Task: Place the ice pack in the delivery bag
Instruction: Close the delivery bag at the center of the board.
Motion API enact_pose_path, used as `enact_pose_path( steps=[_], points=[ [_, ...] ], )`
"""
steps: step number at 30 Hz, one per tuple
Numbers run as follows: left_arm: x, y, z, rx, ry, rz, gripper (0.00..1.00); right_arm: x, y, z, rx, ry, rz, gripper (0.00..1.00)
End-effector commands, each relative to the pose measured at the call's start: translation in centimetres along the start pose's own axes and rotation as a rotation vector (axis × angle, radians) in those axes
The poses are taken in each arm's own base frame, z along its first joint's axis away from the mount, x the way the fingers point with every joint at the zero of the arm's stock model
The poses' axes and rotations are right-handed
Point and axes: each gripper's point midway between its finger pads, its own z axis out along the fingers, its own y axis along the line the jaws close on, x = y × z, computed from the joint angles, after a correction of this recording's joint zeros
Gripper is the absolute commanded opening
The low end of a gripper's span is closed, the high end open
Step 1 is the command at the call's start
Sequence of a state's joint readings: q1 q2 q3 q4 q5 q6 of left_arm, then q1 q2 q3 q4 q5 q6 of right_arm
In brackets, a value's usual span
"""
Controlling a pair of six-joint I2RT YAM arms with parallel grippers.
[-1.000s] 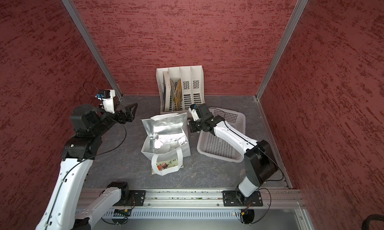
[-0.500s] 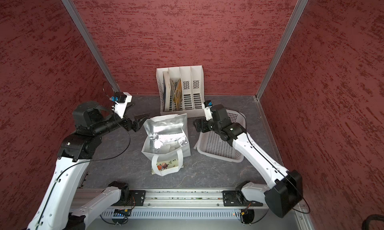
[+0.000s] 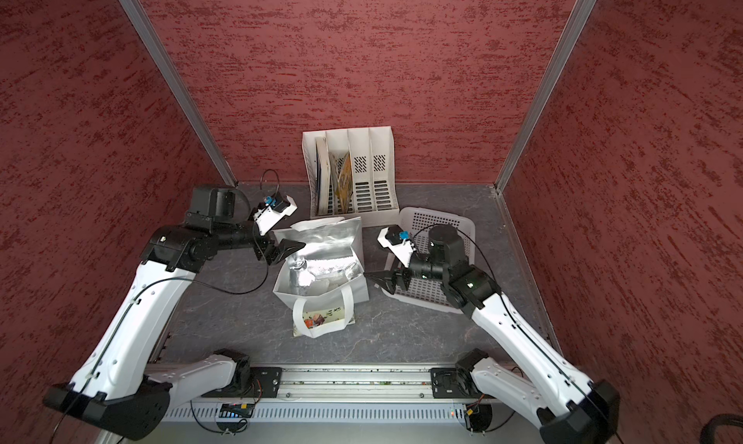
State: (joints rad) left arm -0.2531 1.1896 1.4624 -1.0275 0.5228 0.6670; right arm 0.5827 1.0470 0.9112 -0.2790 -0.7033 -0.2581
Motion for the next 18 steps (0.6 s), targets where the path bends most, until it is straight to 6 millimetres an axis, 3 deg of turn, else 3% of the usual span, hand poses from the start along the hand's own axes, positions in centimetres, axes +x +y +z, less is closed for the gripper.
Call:
enact_pose_path(
  steps=[1,7,9,11,14,16,18],
  points=[
    [1.4,1.7,1.3,-0.035,0.103,0.028,0.82,0.1,1.0,1.8,-0.082,0.027,-0.091,0.85],
    [2.3,4.0,2.7,-0.094,0.159,0.003,0.59,1.8,-0.2,3.5,-0.085,0.084,-0.105,0.71],
    [2.8,4.3,3.3,-0.083,0.175,-0.01,0.45,1.8,-0.3,3.7,-0.088,0.077,-0.107,0.61],
    [3.0,4.2,3.7,-0.057,0.185,-0.027,0.2,1.5,-0.6,3.9,-0.076,0.057,-0.103,0.47],
    [2.5,2.8,3.4,0.026,0.152,-0.041,0.03,0.6,-1.5,4.2,-0.033,0.012,-0.067,0.2],
    [2.2,1.8,2.9,0.075,0.119,-0.05,0.0,-0.1,-2.4,4.7,-0.009,-0.016,-0.028,0.07],
    [2.3,0.8,2.5,0.115,0.099,-0.067,0.0,-0.3,-3.3,5.4,0.009,-0.025,0.027,0.0]
  ],
)
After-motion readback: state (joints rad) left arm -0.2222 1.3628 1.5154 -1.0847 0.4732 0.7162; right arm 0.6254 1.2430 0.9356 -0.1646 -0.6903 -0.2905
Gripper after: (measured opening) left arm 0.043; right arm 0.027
